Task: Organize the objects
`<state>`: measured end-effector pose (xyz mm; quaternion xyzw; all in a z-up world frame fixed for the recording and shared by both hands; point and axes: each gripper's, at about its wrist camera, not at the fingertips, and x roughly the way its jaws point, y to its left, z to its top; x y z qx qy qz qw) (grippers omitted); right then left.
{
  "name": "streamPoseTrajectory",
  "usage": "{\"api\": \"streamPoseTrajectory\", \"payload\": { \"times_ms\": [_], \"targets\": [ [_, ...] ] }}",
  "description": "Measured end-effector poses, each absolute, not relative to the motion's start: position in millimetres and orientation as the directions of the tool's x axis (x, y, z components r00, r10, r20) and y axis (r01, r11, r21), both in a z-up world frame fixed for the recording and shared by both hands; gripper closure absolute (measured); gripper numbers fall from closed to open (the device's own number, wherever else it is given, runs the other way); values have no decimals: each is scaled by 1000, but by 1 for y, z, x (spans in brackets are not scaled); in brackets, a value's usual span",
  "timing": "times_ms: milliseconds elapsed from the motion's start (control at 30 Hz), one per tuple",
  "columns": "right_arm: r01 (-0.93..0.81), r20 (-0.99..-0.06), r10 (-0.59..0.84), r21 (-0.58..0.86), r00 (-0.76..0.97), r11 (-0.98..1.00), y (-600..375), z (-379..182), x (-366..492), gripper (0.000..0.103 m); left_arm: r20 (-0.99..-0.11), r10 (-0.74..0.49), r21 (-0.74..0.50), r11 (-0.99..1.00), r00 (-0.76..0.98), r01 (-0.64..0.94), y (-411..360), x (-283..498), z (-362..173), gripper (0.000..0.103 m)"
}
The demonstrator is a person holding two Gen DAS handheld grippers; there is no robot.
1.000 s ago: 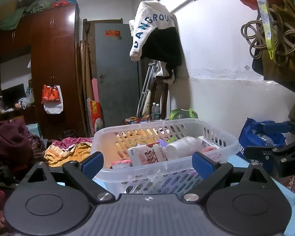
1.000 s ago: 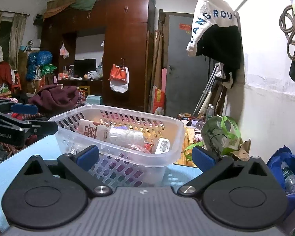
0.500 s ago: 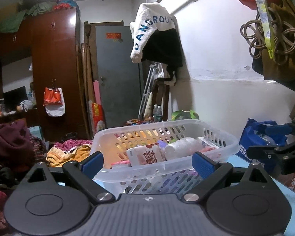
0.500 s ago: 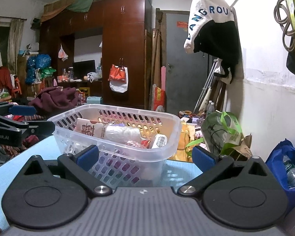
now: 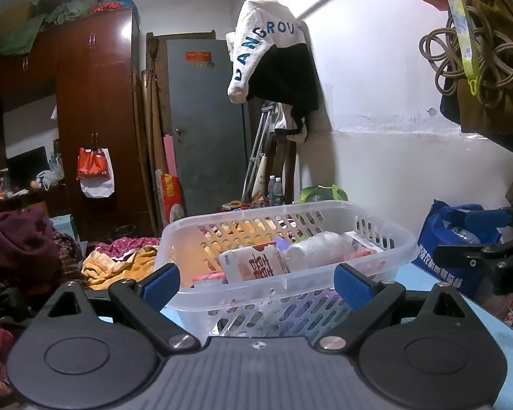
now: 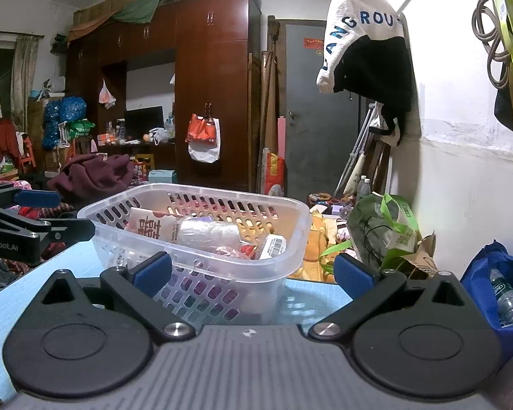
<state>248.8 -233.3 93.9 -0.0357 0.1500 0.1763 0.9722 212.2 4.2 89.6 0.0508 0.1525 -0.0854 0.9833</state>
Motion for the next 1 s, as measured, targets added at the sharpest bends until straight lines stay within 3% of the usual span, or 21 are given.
{"api": "streamPoseTrajectory", "payload": {
  "times_ms": [467,600,1000],
  "targets": [
    [-369,-305,347,-14,887,929,-231,94,250,0,-284,-196,83,970,938,228,0,207,91,5],
    [-371,-309,348,-16,885,929,-230,93,251,0,-250,-114,141,978,962,153,-7,203,91,5],
    [-365,-304,345,-12,888,931,-232,93,248,0,-289,-150,93,979,946,184,-4,207,91,5]
  ]
}}
